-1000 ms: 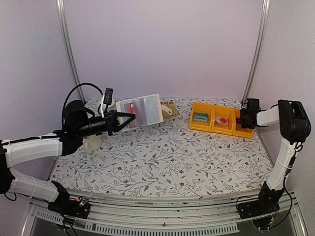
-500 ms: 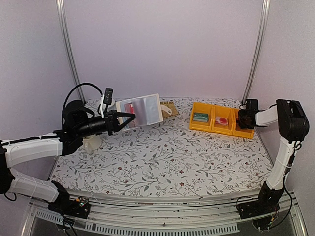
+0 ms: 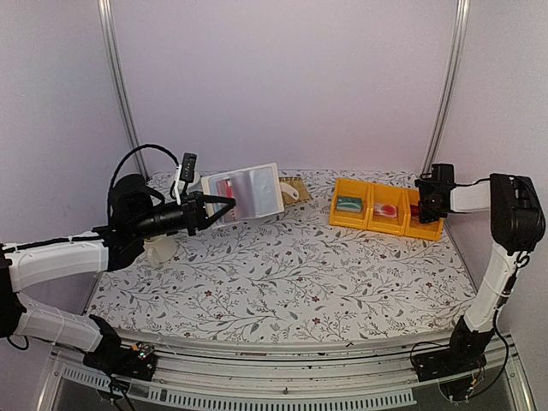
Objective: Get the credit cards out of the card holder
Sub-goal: Place the credit card in the card box, then flip the card slot from the card holder.
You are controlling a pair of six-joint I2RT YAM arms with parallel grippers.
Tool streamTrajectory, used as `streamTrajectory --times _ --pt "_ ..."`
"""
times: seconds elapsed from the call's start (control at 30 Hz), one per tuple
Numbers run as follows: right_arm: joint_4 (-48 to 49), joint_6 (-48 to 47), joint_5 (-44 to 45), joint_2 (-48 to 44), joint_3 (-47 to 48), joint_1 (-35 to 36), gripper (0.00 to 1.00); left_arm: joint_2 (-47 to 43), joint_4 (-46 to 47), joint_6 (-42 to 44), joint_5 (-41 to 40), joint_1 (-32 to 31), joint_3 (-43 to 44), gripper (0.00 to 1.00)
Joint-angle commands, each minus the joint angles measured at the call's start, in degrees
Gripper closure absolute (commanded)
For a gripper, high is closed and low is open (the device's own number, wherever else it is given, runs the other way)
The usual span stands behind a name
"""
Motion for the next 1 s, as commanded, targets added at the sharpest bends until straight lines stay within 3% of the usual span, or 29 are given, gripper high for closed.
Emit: streamTrajectory --times 0.0,0.27,0.4,0.57,0.67,0.8,0.87,0.97 --pt "-4.7 -1.0 -1.3 -2.0 1.7 -0.7 0.04 -0.8 0.8 0.1 0.8 0.8 -0.2 1.0" --pt "-4.0 -2.3 -3.6 -4.1 2.1 -0.9 0.01 -1.5 0.7 0.0 0.8 0.8 -0.3 1.0" --pt "-0.3 -7.5 -7.1 -8.1 1.3 -0.8 0.01 -1.1 0.8 0.0 1.0 0.8 -0.2 1.0" --pt "9.3 -15.7 -15.0 -16.1 -4.5 -0.9 0.04 -0.2 1.1 -0.1 1.2 0.8 0.4 1.0" --pt "11.6 -26.1 -26.2 -20.0 -1.9 0.6 0.12 -0.2 1.4 -0.4 1.0 0.7 0.6 1.0" --pt "-1.5 -47.8 -35.1 -21.7 10.9 13.6 0.13 -0.1 1.5 -0.5 0.0 0.5 1.1 1.0" --pt "-10.1 -62.1 -34.2 -20.6 18.0 23.0 0.12 0.1 1.5 -0.5 -1.3 0.2 1.3 1.0" --pt "-18.6 -73.9 -26.4 -17.9 25.4 36.2 0.12 0.6 1.2 -1.0 -3.8 -0.6 1.9 1.0"
